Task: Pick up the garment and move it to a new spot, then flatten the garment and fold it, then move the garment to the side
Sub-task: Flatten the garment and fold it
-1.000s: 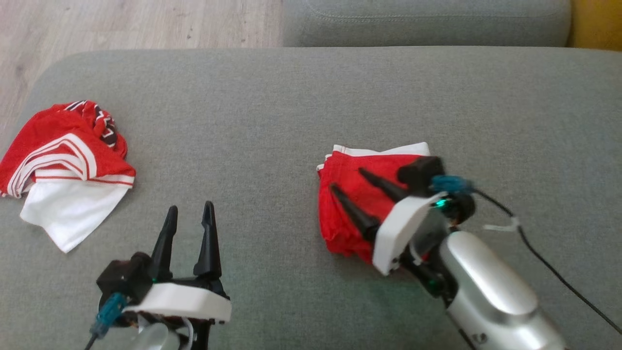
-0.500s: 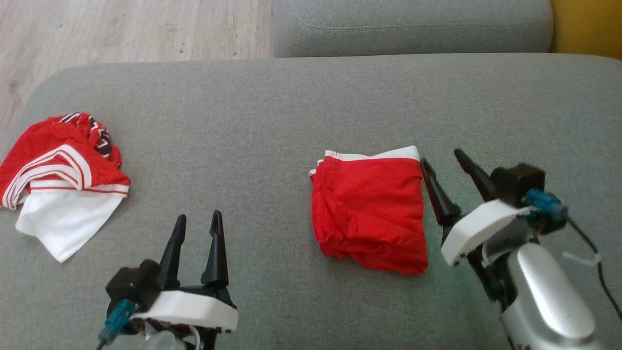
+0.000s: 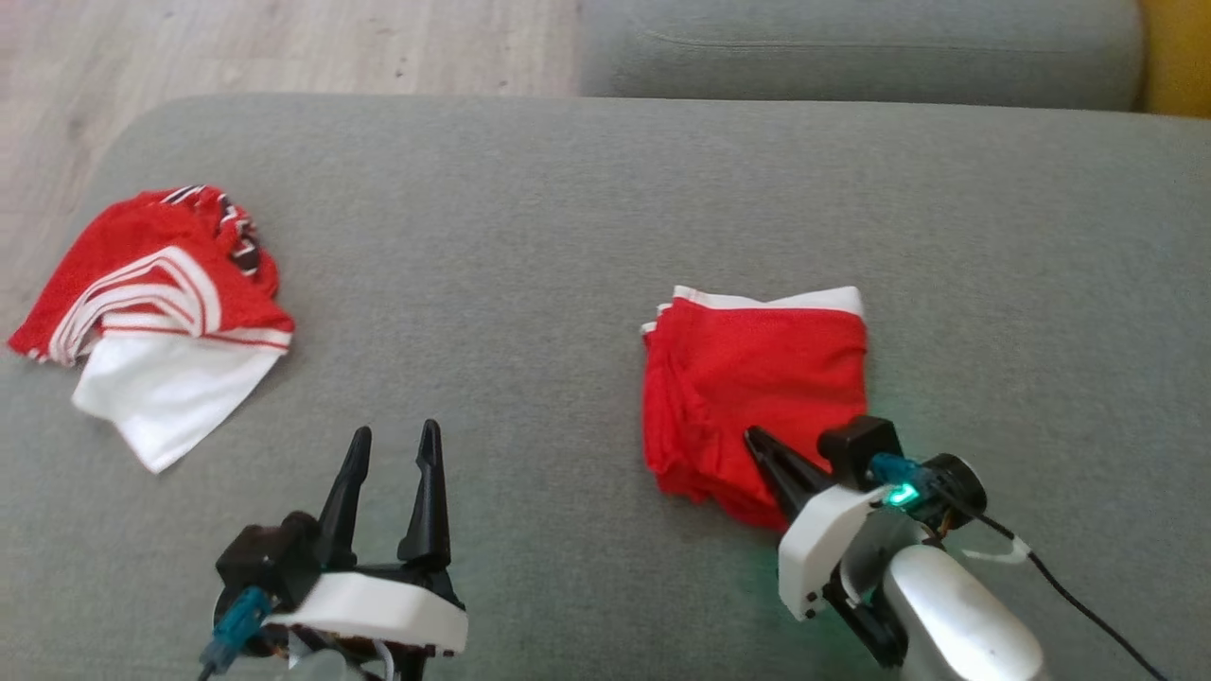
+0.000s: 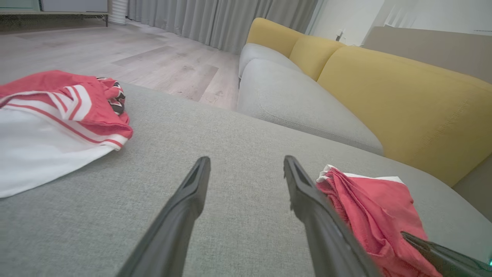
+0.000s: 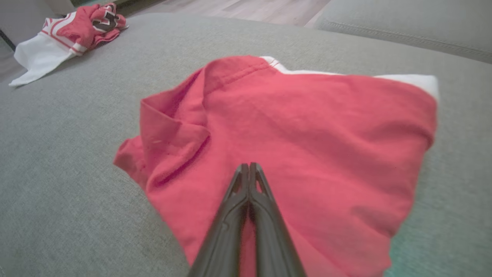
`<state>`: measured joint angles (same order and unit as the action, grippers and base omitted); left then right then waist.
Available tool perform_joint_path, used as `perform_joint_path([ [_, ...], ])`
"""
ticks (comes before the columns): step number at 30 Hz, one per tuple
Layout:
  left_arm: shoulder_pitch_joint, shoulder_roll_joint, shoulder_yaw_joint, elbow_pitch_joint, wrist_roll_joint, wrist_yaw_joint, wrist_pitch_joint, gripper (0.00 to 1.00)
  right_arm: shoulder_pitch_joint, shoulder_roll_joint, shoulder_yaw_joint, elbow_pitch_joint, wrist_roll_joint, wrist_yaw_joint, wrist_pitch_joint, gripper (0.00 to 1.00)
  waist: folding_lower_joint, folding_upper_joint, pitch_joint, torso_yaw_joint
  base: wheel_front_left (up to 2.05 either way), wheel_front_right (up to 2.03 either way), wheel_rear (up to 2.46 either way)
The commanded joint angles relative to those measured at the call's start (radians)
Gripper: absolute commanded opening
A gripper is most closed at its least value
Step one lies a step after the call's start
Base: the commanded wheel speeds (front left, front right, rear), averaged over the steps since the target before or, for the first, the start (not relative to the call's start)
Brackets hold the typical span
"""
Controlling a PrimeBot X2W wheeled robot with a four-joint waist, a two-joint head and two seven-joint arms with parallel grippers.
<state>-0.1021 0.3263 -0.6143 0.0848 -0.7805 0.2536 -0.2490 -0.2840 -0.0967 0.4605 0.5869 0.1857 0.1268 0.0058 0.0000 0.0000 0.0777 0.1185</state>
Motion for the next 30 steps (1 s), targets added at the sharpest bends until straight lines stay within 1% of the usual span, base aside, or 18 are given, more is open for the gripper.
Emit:
perform_joint_path([
  [1, -0.042, 0.007, 0.034, -0.024, 0.010, -0.005, -0.007, 1.00, -0.054, 0.016, 0.023, -0.015, 0.010, 0.004, -0.019, 0.00, 0.0000, 0.0000, 0.001, 0.015, 0.00, 0.00, 0.00],
  [5, -0.039, 0.008, 0.035, -0.021, 0.008, -0.005, -0.007, 1.00, -0.095, 0.032, 0.068, 0.064, 0.028, 0.004, -0.056, 0.00, 0.0000, 0.0000, 0.001, 0.037, 0.00, 0.00, 0.00],
  [9, -0.034, 0.009, 0.038, -0.021, 0.008, -0.004, -0.008, 1.00, -0.133, 0.042, 0.134, 0.115, 0.049, 0.004, -0.086, 0.00, 0.0000, 0.0000, 0.002, 0.052, 0.00, 0.00, 0.00],
  [14, -0.036, 0.006, 0.040, -0.023, 0.009, -0.004, -0.008, 1.00, -0.163, 0.046, 0.237, 0.158, 0.091, 0.004, -0.095, 0.00, 0.0000, 0.0000, 0.009, 0.059, 0.00, 0.00, 0.00],
  [19, -0.034, 0.002, 0.044, -0.018, 0.008, -0.004, -0.009, 1.00, -0.175, 0.046, 0.347, 0.177, 0.136, 0.004, -0.104, 0.00, 0.0000, 0.0000, 0.011, 0.051, 0.00, 0.00, 0.00],
  [22, -0.032, 0.001, 0.048, -0.015, 0.007, -0.005, -0.010, 1.00, -0.184, 0.046, 0.381, 0.185, 0.161, 0.004, -0.125, 0.00, 0.0000, 0.0000, 0.009, 0.040, 0.00, 0.00, 0.00],
  [26, -0.030, 0.002, 0.053, -0.014, 0.008, -0.005, -0.010, 1.00, -0.209, 0.046, 0.383, 0.178, 0.178, 0.004, -0.184, 0.00, 0.0000, 0.0000, -0.001, 0.021, 0.00, 0.00, 0.00],
  [27, -0.027, 0.005, 0.057, -0.015, 0.009, -0.004, -0.010, 1.00, -0.219, 0.046, 0.367, 0.164, 0.184, 0.004, -0.211, 0.13, 0.0000, 0.0000, -0.010, 0.010, 0.00, 0.00, 0.00],
  [29, -0.024, 0.007, 0.061, -0.016, 0.011, -0.003, -0.011, 1.00, -0.223, 0.046, 0.337, 0.145, 0.186, 0.004, -0.233, 0.42, 0.0000, 0.0000, -0.020, -0.002, 0.00, 0.00, 0.00],
  [30, -0.022, 0.008, 0.063, -0.016, 0.011, -0.002, -0.011, 1.00, -0.224, 0.046, 0.316, 0.134, 0.181, 0.004, -0.242, 0.86, 0.0000, 0.0000, -0.025, -0.008, 0.00, 0.00, 0.00],
])
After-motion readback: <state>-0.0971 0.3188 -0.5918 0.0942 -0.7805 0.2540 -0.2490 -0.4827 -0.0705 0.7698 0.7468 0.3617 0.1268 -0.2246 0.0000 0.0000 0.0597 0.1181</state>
